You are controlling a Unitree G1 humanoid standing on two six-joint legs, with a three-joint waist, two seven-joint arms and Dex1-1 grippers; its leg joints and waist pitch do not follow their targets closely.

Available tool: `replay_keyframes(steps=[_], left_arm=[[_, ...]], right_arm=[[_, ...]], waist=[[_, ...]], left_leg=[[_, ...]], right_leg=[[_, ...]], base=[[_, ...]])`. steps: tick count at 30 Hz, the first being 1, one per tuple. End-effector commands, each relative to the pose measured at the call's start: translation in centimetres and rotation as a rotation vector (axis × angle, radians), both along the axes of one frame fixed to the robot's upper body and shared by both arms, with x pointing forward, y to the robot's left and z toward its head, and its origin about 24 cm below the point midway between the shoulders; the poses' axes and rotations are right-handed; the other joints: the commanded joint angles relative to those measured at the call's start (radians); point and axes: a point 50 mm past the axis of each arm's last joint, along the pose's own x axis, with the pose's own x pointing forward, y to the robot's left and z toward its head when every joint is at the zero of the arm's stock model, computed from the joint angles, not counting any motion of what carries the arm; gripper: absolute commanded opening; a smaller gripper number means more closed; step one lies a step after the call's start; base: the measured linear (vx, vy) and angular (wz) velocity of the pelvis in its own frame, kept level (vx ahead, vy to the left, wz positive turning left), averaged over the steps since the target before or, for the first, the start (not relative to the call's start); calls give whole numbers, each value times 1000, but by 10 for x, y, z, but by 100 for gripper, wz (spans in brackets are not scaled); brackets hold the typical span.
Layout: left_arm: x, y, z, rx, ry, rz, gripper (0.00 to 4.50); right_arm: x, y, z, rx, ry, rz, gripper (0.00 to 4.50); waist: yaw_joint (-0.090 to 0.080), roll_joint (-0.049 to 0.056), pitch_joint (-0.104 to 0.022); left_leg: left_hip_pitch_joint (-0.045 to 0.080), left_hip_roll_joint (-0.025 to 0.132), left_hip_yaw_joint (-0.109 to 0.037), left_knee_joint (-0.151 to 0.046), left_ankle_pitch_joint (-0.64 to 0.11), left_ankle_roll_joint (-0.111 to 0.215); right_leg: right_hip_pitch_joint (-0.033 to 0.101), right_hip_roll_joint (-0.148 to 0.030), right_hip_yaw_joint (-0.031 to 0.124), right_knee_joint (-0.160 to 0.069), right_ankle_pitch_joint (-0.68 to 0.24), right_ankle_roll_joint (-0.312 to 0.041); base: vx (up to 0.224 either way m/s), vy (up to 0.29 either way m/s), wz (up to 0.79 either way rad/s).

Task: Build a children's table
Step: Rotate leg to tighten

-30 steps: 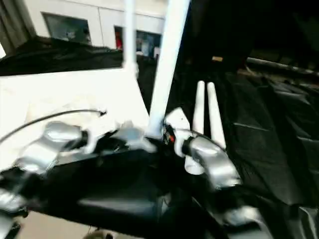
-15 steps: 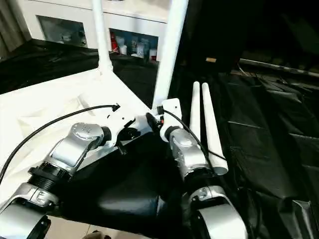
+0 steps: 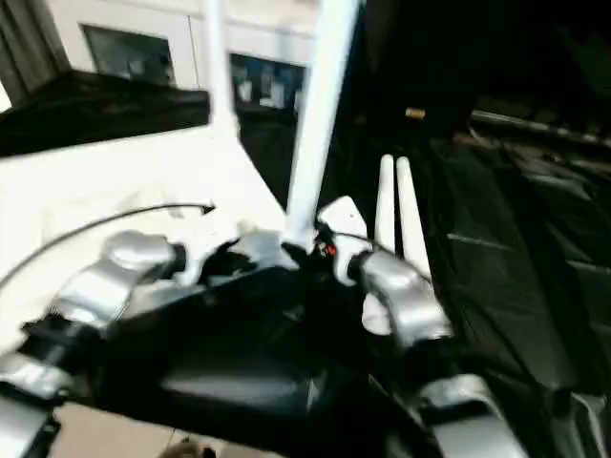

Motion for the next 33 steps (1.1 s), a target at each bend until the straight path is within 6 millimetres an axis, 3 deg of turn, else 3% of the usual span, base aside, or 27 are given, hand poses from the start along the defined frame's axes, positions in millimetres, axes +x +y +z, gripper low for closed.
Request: replay_keyframes(steps=[1,8,10,14,22,33], left_arm=[[-5,-8,11,-31,-20,-126,0],[-9,-1,14,-19,9,-190,0],[-9,0,14,-17,8,-198,0],[-8,1,15,-14,9,-206,0],[-8,3,15,-11,11,-207,0],[-7,3,14,-8,12,-205,0]], right_arm=[[-5,-7,2,-8,15,59,369],[-12,-8,4,-35,38,157,369],[-16,-7,1,-69,46,195,369],[-20,-6,-2,-99,59,234,369],[-17,-5,0,-84,61,216,369],[-17,-6,-6,-91,83,207,282]], waist=[[3,16,-75],[4,18,-71],[4,13,-72],[6,12,-71],[7,14,-71],[9,14,-74]], left_leg=[[21,65,-20,-71,-157,35],[20,64,-21,-73,-183,19],[18,63,-21,-72,-177,20],[17,63,-21,-72,-168,23],[18,64,-22,-72,-173,19],[19,63,-21,-70,-163,19]], right_leg=[[52,-99,61,-71,-95,-217],[51,-99,60,-75,-139,-219],[52,-99,60,-74,-130,-218],[53,-100,60,-75,-139,-214],[51,-100,60,-75,-146,-213],[53,-100,60,-73,-125,-218]], base=[[0,0,0],[0,0,0],[0,0,0],[0,0,0],[0,0,0],[0,0,0]])
